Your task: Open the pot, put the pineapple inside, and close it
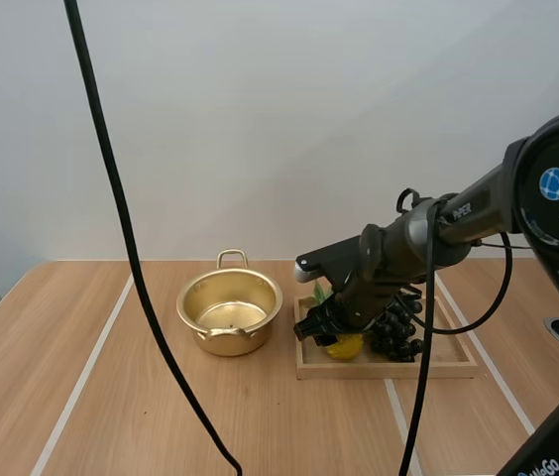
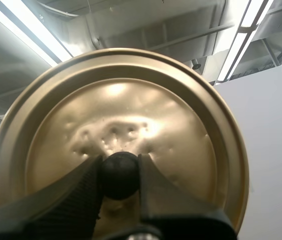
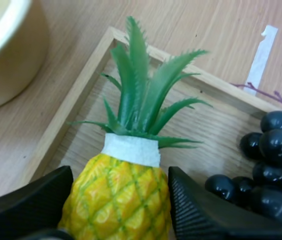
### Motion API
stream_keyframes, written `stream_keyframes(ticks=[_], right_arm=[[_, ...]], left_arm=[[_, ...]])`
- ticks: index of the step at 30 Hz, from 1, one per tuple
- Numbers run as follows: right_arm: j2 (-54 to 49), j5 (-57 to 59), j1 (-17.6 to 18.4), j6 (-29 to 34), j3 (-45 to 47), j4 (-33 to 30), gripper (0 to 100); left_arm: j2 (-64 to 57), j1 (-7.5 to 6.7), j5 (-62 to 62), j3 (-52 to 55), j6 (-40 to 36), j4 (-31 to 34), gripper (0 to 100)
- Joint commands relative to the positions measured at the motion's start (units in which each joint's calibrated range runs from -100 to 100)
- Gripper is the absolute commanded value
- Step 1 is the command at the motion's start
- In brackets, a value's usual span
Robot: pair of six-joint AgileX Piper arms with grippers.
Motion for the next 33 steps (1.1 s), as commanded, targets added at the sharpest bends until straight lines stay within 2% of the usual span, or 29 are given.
stream_keyframes(ticks=[1,12,17,21,26,31,33], right_arm=[[-4.61,2.80,-0.19,-0.41,-2.98,0.07,0],[-21.90,10.27,-0.19,-0.31,-16.76,0.20,0],[-24.05,12.80,-0.19,-0.06,-23.79,1.50,0],[-23.54,11.52,-0.19,-0.94,-28.49,6.07,0],[-19.44,12.61,-0.19,-8.39,-33.85,14.63,0],[-11.34,13.70,-0.06,-15.85,-36.16,27.44,0],[-7.56,14.22,0.47,-17.96,-36.29,30.36,0]], left_arm=[[-0.28,0.07,-0.57,-0.31,-0.19,-0.36,0],[-0.28,0.07,-3.21,-0.31,-0.19,-0.36,0],[-0.28,0.07,-4.20,-0.31,-0.19,-0.46,0],[-0.28,0.07,-8.18,-0.31,-0.19,-0.44,0],[-0.28,0.07,-19.11,-0.31,-0.19,-0.44,0],[-1.85,0.07,-19.01,-0.31,-0.19,-0.44,0],[-2.51,0.07,-18.86,-0.31,-0.19,-0.44,0]])
